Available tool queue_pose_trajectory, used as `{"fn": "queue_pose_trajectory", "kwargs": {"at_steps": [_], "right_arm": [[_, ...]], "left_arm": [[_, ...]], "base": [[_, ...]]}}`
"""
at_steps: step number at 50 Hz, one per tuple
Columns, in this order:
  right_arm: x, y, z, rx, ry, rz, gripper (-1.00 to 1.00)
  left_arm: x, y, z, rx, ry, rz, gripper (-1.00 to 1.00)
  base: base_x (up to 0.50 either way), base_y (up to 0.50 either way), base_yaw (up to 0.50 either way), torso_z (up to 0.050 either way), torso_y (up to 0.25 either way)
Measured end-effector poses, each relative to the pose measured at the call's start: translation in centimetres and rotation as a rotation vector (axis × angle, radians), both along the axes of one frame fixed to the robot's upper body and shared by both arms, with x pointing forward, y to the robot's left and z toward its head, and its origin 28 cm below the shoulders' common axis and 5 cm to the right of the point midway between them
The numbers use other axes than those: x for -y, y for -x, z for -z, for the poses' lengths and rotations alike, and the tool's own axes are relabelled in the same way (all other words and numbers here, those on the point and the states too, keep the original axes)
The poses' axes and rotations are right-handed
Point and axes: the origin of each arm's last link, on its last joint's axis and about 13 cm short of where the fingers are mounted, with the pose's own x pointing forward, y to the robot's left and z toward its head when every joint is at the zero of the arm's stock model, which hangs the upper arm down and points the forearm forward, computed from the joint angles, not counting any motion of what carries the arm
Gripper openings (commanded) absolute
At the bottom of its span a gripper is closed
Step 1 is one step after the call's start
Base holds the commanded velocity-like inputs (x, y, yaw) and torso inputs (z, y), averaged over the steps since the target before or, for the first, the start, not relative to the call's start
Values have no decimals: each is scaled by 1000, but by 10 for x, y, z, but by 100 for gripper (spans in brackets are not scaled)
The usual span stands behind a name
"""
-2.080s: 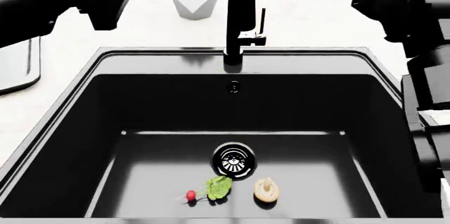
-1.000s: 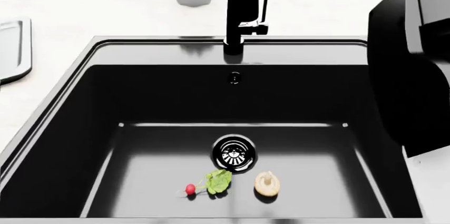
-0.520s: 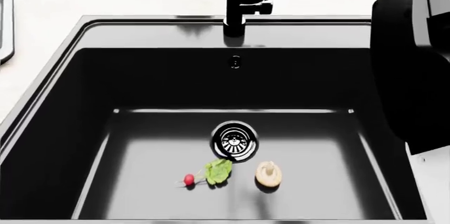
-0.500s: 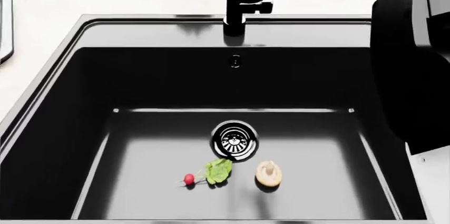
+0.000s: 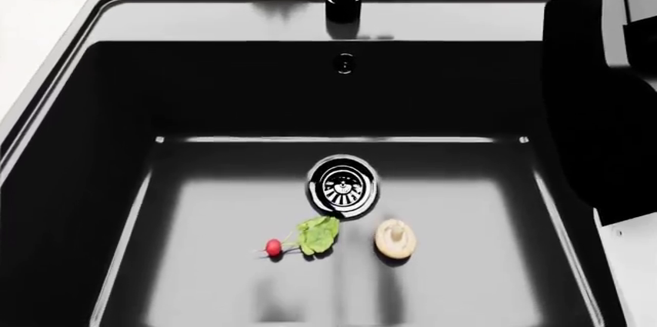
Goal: Pick up the fruits and vegetables and place them in the sink. Turn on the sink faucet to wash them. Then turn the sink off and put them in the tray.
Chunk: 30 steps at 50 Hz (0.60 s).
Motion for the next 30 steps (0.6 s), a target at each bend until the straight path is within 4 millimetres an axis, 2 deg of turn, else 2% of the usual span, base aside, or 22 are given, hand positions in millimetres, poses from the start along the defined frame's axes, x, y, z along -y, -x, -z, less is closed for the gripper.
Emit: {"fn": "queue_pose_trajectory", "kwargs": {"at_steps": [30], "right_arm": [[-1,0,-1,7,14,-33,100]], "left_arm": [[0,0,2,5,-6,6,100]], "base": [[0,0,0,0,-120]]}}
